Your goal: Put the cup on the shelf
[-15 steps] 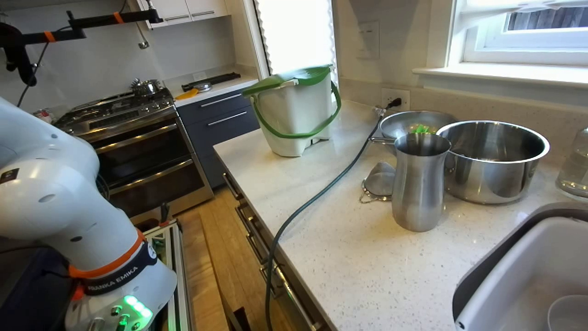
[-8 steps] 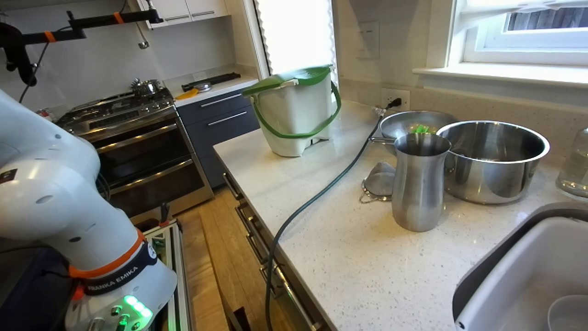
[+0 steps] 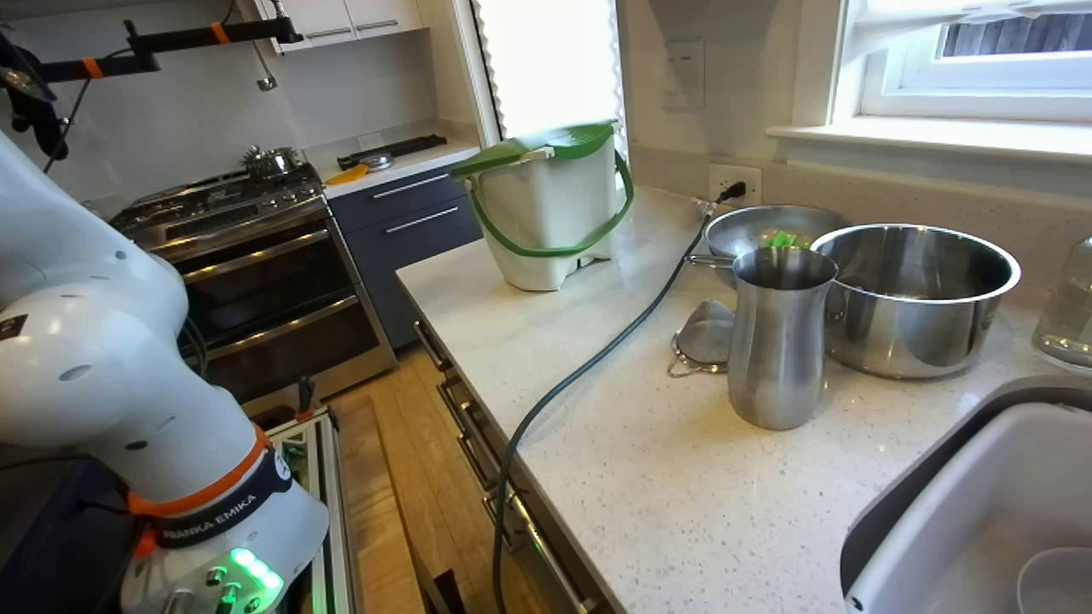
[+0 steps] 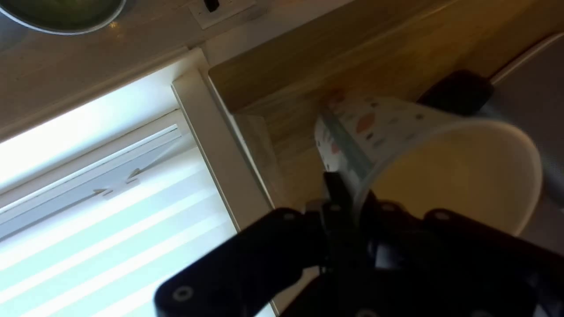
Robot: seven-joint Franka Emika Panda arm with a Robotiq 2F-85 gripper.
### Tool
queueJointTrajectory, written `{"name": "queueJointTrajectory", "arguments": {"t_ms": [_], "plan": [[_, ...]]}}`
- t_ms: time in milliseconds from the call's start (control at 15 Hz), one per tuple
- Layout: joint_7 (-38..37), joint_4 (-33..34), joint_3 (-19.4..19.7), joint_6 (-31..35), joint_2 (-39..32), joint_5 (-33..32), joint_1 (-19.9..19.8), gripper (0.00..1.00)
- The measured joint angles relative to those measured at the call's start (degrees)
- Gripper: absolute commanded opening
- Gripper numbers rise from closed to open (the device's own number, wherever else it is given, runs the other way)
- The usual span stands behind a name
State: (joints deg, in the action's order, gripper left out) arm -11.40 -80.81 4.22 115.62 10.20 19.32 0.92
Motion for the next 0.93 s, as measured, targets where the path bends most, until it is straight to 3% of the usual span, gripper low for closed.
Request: {"name": "queueJointTrajectory", "arguments": {"t_ms": [400,533,867,933], "plan": [[-5.22,4.18,-1.52,0.01,-4.07,-2.15,-0.11,0.88],[-6.75,5.78,-1.93,0.22,-5.48,-2.89,-0.10,0.99],[-10.36,8.88,-3.59,3.62,-8.55,-4.37,0.26,1.00],[-11.09,9.18,-3.87,4.32,-9.06,-4.66,0.35,0.90]]}}
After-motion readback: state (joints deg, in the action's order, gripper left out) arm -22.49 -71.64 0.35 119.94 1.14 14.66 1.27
